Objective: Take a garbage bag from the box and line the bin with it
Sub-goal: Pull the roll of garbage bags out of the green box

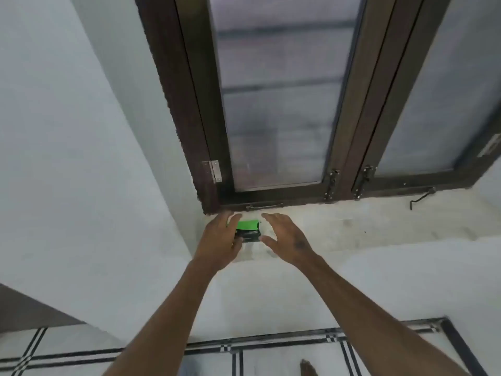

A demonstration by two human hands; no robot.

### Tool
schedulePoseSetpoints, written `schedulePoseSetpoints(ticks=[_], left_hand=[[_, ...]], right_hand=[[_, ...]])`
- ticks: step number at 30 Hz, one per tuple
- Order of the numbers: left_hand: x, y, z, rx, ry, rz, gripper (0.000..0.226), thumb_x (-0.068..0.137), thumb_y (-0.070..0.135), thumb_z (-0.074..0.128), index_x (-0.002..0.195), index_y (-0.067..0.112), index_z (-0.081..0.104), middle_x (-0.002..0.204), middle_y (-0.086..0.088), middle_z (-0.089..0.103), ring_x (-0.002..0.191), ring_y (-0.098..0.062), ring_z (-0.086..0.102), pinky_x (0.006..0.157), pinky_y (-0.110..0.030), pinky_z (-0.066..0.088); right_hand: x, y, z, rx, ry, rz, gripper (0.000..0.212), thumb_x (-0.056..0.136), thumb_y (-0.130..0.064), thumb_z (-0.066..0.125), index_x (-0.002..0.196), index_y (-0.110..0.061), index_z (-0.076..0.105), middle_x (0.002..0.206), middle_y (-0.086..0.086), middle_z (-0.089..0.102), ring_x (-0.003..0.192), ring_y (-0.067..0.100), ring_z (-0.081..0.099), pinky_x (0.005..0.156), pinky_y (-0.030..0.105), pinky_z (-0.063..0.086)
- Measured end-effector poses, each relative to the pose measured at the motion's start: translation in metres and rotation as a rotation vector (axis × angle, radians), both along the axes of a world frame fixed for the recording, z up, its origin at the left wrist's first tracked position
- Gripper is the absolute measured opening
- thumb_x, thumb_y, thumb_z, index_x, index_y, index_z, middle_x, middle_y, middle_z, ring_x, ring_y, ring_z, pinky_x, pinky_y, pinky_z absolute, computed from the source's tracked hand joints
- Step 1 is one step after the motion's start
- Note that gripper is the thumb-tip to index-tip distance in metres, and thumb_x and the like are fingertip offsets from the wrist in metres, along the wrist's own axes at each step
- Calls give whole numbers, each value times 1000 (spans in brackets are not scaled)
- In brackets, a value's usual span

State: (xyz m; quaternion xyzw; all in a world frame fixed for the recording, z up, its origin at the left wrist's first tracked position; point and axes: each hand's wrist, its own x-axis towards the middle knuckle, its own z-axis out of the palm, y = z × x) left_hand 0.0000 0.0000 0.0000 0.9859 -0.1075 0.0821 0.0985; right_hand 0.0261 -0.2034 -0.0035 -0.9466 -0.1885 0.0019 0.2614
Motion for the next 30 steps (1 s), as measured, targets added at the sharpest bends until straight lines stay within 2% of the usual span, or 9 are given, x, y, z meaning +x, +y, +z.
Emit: schedulePoseSetpoints(ticks=[6,11,13,15,18,22,24,26,30], left_hand=[[25,-10,-30,8,167,161,62,89,34,68,145,20,45,146,-5,51,136,-28,46,117,-50,32],[35,-18,-32,-106,206,261,61,80,21,77,137,18,57,129,-10,59,115,-35,57,98,-45,48],[33,-16,-31,-162,225,254,63,80,15,78,138,19,57,133,-9,55,124,-31,52,96,-40,51],[33,-11,-31,-181,235,263,62,84,16,74,142,26,52,138,-1,51,131,-23,45,89,-36,51],[37,-3,-27,-141,277,232,61,84,27,74,140,36,50,133,10,54,126,-17,46,81,-34,51],[49,-7,-8,-97,205,148,62,76,30,81,135,32,59,126,7,62,121,-21,54,81,-36,51],[61,-7,2,-25,128,85,64,70,28,85,130,30,63,120,4,65,116,-26,57,81,-38,51],[74,-10,16,44,87,35,67,68,25,86,131,30,63,121,3,64,117,-27,56,84,-41,48],[93,-31,46,182,33,-63,66,73,20,82,134,28,60,129,-1,60,124,-29,52,90,-44,43]], right_hand=[[49,-6,-38,90,168,111,68,90,-31,68,150,-25,36,154,-2,40,143,18,33,113,31,33],[64,-5,-52,189,163,179,59,88,-24,71,142,-26,46,141,-3,53,129,13,48,100,18,37],[67,-10,-55,221,173,201,57,87,-23,73,139,-25,49,137,-6,55,124,12,49,97,16,37],[73,-20,-61,255,154,197,52,85,-23,73,134,-23,54,131,-7,59,118,12,51,98,22,44],[71,-32,-70,255,104,99,45,84,-17,72,127,-19,61,123,-5,62,116,12,48,101,32,45],[57,-34,-66,321,51,-85,45,85,-6,69,127,-18,62,127,-5,56,121,11,45,102,18,40],[57,-32,-63,422,138,-113,48,83,-3,70,127,-20,61,124,-6,59,113,11,54,90,15,48],[56,-31,-60,486,264,-98,54,80,-3,73,129,-20,59,120,-6,62,104,11,57,76,8,48],[65,-32,-55,617,371,-115,55,76,-4,78,120,-29,57,104,-16,65,93,-1,59,77,19,48]])
